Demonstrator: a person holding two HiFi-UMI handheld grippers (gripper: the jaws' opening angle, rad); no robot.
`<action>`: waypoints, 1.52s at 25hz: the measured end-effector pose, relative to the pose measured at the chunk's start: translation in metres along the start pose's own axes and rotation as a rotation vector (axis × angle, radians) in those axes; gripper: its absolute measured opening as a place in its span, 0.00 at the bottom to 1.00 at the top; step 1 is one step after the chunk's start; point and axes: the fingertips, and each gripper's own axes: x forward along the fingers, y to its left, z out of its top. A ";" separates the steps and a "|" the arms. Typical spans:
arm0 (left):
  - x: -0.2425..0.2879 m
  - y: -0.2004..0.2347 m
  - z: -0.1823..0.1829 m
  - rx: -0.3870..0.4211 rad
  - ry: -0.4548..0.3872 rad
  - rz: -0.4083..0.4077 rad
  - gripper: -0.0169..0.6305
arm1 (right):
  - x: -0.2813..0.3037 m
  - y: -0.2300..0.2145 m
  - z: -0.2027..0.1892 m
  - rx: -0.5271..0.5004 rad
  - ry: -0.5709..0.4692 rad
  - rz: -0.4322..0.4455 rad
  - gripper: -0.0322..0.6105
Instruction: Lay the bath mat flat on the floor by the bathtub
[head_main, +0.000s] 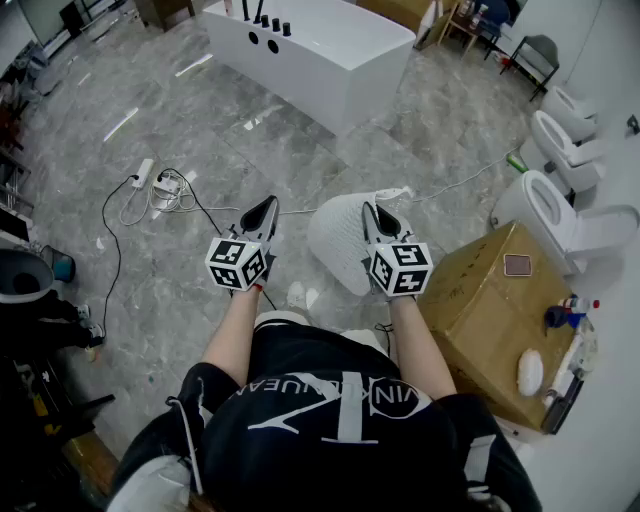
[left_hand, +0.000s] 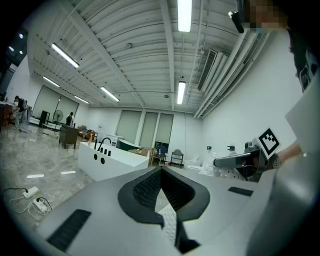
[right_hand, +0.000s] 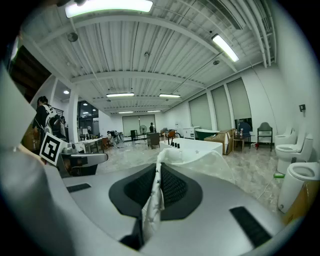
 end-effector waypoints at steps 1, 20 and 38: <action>0.001 -0.001 0.000 0.002 0.003 -0.003 0.05 | -0.001 -0.001 -0.001 0.003 0.000 -0.003 0.10; 0.108 0.057 -0.023 -0.035 0.084 -0.042 0.05 | 0.070 -0.081 -0.034 0.220 0.023 -0.130 0.10; 0.336 0.221 -0.054 -0.091 0.225 -0.100 0.05 | 0.300 -0.193 -0.028 0.310 0.111 -0.291 0.10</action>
